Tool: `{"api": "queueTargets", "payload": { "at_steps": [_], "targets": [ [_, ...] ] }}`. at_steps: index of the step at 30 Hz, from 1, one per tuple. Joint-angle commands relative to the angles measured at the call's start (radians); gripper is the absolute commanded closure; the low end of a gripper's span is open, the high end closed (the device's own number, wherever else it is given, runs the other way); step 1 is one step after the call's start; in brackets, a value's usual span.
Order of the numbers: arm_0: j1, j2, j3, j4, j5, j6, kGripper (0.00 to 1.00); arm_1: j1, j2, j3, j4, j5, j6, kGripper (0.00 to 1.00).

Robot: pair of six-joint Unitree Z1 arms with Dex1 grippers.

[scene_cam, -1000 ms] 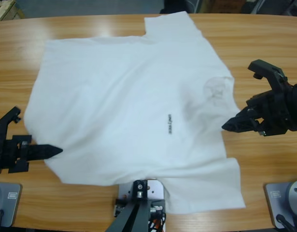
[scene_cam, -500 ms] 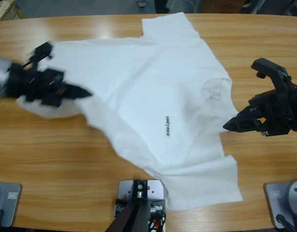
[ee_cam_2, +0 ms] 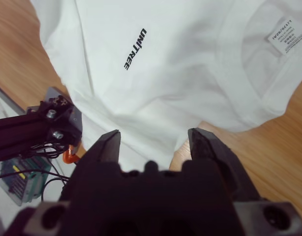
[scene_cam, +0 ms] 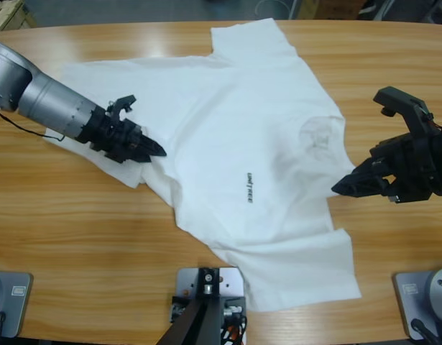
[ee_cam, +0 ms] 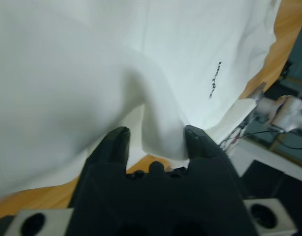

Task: Fold clothes

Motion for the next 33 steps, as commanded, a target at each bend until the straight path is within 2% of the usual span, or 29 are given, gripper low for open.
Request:
{"api": "queueTargets", "payload": {
  "at_steps": [1,3,7,11,16,18,26,31,33],
  "targets": [
    [0.006,-0.226,-0.184,0.262,0.229,0.208,0.0,0.009,-0.001,0.026,0.006,0.017,-0.014,0.437],
    [0.006,-0.261,-0.174,0.292,0.228,0.213,0.0,0.009,-0.003,0.027,0.006,0.017,-0.014,0.437],
    [0.007,-0.26,-0.003,0.295,0.176,0.197,0.003,0.009,-0.006,0.027,0.004,0.017,-0.014,0.437],
    [0.012,-0.314,0.26,0.043,0.16,0.03,0.009,0.009,-0.006,0.029,0.004,0.018,-0.014,0.437],
    [0.022,-0.403,0.461,-0.24,0.155,-0.193,0.044,0.009,-0.004,0.028,0.004,0.023,-0.018,0.437],
    [0.028,-0.417,0.516,-0.355,0.155,-0.288,0.092,0.011,-0.006,0.029,0.004,0.025,-0.02,0.437],
    [0.024,-0.348,0.622,-0.677,0.201,-0.512,0.101,0.037,-0.004,0.027,0.004,0.029,-0.021,0.437],
    [-0.027,-0.325,0.757,-0.849,0.267,-0.645,0.101,0.039,-0.004,0.027,0.004,0.035,-0.028,0.437],
    [-0.081,-0.325,0.798,-0.907,0.31,-0.718,0.101,0.039,-0.003,0.027,0.004,0.035,-0.03,0.437]
  ]
}}
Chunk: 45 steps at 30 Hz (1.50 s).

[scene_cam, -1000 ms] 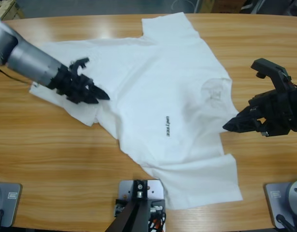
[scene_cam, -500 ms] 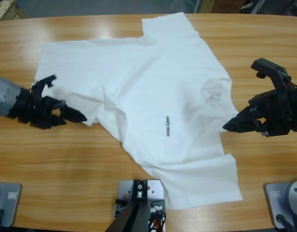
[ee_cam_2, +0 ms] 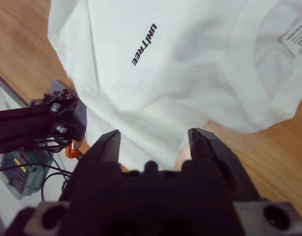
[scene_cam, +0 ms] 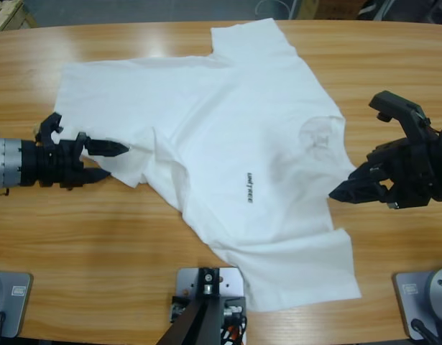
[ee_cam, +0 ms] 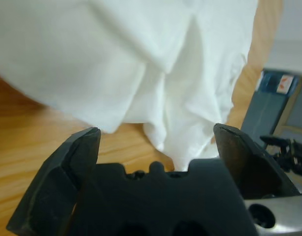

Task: Fold clothes

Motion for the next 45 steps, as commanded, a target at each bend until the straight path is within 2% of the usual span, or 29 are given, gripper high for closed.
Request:
{"api": "queueTargets", "payload": {
  "at_steps": [1,7,12,26,28,34,36,37,45],
  "targets": [
    [-0.133,0.055,0.17,-0.215,0.133,-0.223,0.101,0.013,-0.002,0.027,0.004,0.021,-0.018,0.437],
    [-0.204,0.107,0.193,-0.299,0.201,-0.333,0.101,0.015,-0.005,0.027,0.004,0.023,-0.022,0.437],
    [-0.205,0.191,0.199,-0.359,0.229,-0.335,0.101,0.027,-0.007,0.027,0.004,0.024,-0.022,0.437],
    [-0.206,0.448,0.239,-0.665,0.2,-0.347,0.106,0.033,-0.004,0.025,0.004,0.026,-0.023,0.437],
    [-0.206,0.484,0.263,-0.734,0.193,-0.349,0.184,0.033,-0.002,0.025,0.004,0.026,-0.023,0.437],
    [-0.206,0.567,0.313,-0.888,0.181,-0.356,0.74,0.033,-0.002,0.025,0.004,0.024,-0.023,0.437],
    [-0.206,0.589,0.322,-0.919,0.177,-0.357,0.855,0.033,-0.002,0.025,0.004,0.024,-0.023,0.437],
    [-0.206,0.597,0.328,-0.935,0.176,-0.357,0.99,0.033,-0.002,0.025,0.004,0.024,-0.023,0.437],
    [-0.206,0.614,0.363,-1.006,0.181,-0.355,1.0,0.033,-0.002,0.024,0.004,0.024,-0.023,0.437]
  ]
}}
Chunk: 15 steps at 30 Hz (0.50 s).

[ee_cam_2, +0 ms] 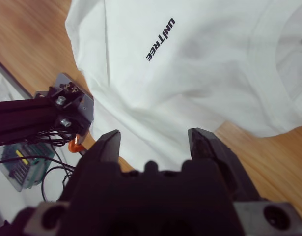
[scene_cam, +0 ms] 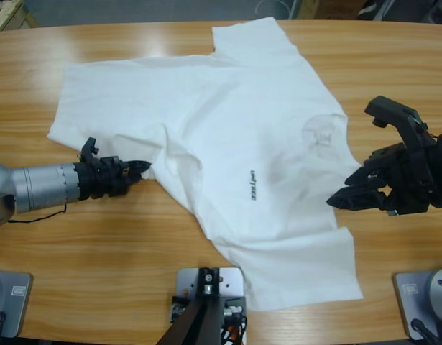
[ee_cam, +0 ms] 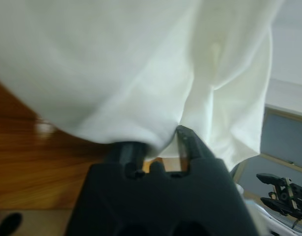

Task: Fold clothes

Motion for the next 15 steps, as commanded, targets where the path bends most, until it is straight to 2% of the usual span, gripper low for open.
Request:
{"api": "queueTargets", "payload": {
  "at_steps": [1,7,15],
  "targets": [
    [-0.011,0.104,0.064,-0.032,-0.008,-0.01,1.0,0.01,-0.003,0.025,0.004,0.009,-0.011,0.437],
    [-0.013,0.074,0.075,-0.161,-0.001,0.023,1.0,0.01,-0.004,0.025,0.004,0.006,-0.011,0.437],
    [-0.013,-0.042,0.098,-0.161,-0.037,0.071,1.0,0.01,-0.009,0.027,0.003,0.005,-0.011,0.437]
  ]
}}
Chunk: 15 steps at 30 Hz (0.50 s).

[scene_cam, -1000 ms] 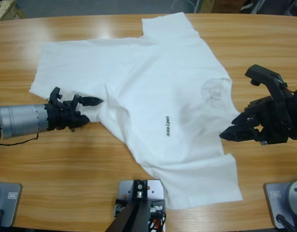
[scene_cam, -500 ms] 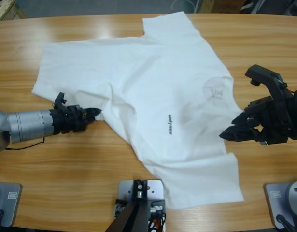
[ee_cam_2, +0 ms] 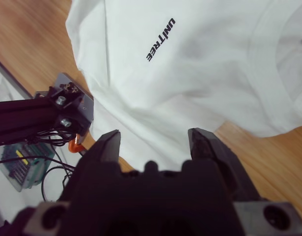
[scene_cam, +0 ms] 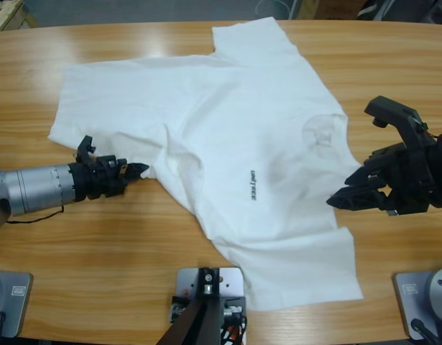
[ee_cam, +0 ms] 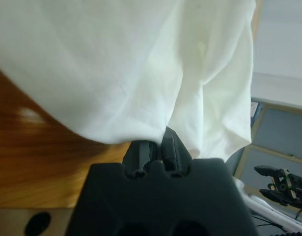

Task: Fold clothes

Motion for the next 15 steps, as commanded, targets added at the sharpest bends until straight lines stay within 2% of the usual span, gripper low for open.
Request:
{"api": "queueTargets", "payload": {
  "at_steps": [1,8,15],
  "targets": [
    [-0.012,-0.089,0.047,-0.017,-0.037,0.032,1.0,0.01,-0.009,0.027,0.003,0.005,-0.011,0.437],
    [-0.008,-0.173,0.033,-0.017,-0.084,-0.015,1.0,0.01,-0.012,0.027,0.003,0.003,-0.011,0.437],
    [0.135,-0.181,0.029,-0.017,-0.207,-0.003,1.0,0.01,-0.013,0.027,0.003,0.003,-0.011,0.437]
  ]
}}
